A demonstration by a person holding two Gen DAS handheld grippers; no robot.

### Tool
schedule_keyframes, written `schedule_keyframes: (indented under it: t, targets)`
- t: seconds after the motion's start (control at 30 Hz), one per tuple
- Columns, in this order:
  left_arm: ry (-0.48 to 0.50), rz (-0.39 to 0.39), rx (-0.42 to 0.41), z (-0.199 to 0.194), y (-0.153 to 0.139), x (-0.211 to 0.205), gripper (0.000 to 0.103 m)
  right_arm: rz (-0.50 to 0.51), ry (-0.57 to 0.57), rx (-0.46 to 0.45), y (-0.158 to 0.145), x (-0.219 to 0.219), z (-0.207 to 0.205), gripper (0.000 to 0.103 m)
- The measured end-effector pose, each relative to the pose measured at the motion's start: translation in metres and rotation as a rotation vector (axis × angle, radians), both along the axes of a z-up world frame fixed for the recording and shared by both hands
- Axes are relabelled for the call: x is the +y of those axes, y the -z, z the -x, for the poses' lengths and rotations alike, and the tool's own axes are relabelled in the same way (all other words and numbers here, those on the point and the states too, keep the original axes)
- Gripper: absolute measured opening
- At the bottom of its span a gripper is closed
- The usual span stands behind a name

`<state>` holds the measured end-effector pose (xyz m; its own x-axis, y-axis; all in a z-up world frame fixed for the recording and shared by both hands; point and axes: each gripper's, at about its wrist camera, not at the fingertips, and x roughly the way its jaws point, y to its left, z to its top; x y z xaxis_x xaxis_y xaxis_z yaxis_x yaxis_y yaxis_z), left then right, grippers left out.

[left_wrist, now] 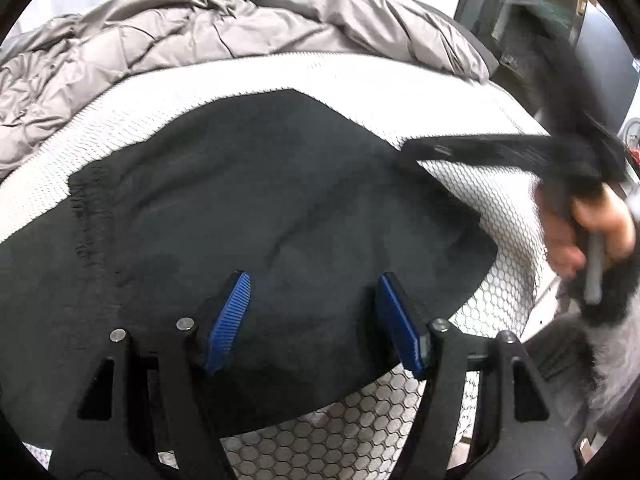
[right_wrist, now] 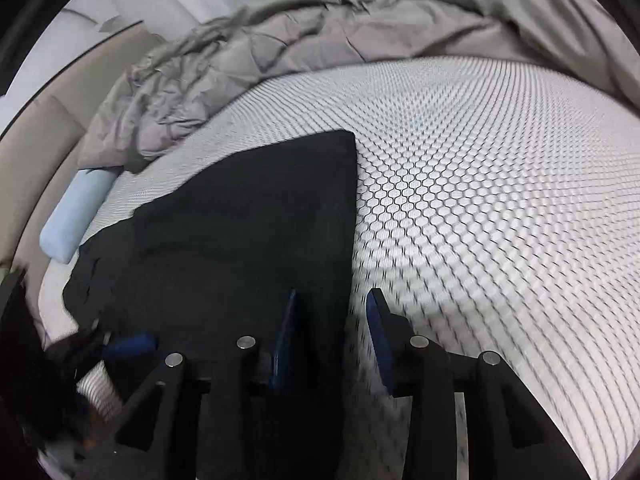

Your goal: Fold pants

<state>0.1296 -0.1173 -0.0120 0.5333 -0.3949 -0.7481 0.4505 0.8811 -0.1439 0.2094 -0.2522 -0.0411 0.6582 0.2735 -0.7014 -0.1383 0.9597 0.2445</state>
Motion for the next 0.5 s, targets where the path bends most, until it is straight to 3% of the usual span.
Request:
schedule_keyframes:
  t: [0.07,0.13,0.23,0.33,0.43,0.5]
  targets:
    - [-0.009,-0.006,-0.014,-0.004,0.001,-0.001,0.064,-0.004,-0.070,-0.077,-0.009,0.009,0.032,0.041]
    - [0.000,-0.026,0.000,-0.013,0.008,-0.004,0.064,-0.005,-0.151,-0.077,-0.006,0.030,0.033,0.045]
    - [0.035,-0.078,0.014,-0.024,0.020,-0.006,0.064,0.103,-0.237,0.009,0.022,0.066,0.019,0.045]
    - [0.060,-0.095,-0.008,-0.018,0.021,0.006,0.064,0.262,-0.305,-0.001,0.032,0.073,0.032,0.044]
    - [0.074,-0.080,0.008,-0.006,0.025,0.022,0.065,0.369,-0.214,0.005,0.024,0.037,0.051,0.046]
    - [0.048,-0.085,-0.001,0.001,0.026,0.028,0.066,0.331,-0.115,0.027,0.025,0.005,0.054,0.056]
